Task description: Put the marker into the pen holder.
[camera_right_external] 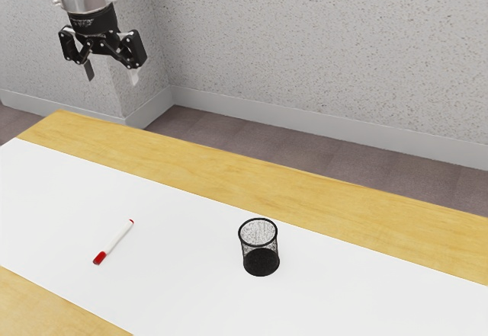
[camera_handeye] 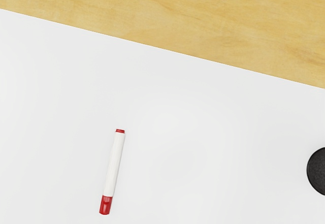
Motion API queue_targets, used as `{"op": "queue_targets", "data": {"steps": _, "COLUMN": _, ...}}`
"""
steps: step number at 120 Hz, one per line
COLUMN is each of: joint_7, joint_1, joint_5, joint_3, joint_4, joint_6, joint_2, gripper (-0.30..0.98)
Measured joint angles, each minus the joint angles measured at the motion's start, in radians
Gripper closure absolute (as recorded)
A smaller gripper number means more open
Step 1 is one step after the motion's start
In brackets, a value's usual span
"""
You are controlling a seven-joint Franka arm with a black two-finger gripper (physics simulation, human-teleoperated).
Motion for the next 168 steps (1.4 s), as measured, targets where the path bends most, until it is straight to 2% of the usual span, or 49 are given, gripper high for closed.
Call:
{"op": "queue_targets", "data": {"steps": 29, "joint_7": 0.0, "joint_1": 0.0, "joint_5": -0.001, "joint_3": 0.0, "joint_4": -0.026, "joint_6": 0.001, "joint_2": -0.014, "gripper": 0.0}}
{"op": "queue_targets", "data": {"steps": 60, "joint_7": -0.002, "joint_1": 0.041, "joint_5": 0.003, "joint_3": 0.039, "joint_4": -0.407, "joint_6": 0.108, "joint_2": 0.014, "gripper": 0.0}}
{"op": "queue_targets", "data": {"steps": 83, "joint_7": 0.004, "joint_1": 0.064, "joint_5": -0.022, "joint_3": 0.046, "joint_4": -0.55, "joint_6": 0.169, "joint_2": 0.088, "gripper": 0.0}}
{"op": "queue_targets", "data": {"steps": 121, "joint_7": 0.121, "joint_1": 0.135, "joint_5": -0.068, "joint_3": 0.058, "joint_4": -0.546, "joint_6": 0.282, "joint_2": 0.321, "gripper": 0.0}}
{"op": "queue_targets", "data": {"steps": 148, "joint_7": 0.248, "joint_1": 0.186, "joint_5": -0.098, "joint_3": 0.06, "joint_4": -0.387, "joint_6": 0.317, "joint_2": 0.492, "gripper": 0.0}}
{"op": "queue_targets", "data": {"steps": 168, "joint_7": 0.33, "joint_1": 0.195, "joint_5": -0.109, "joint_3": 0.06, "joint_4": -0.332, "joint_6": 0.323, "joint_2": 0.543, "gripper": 0.0}}
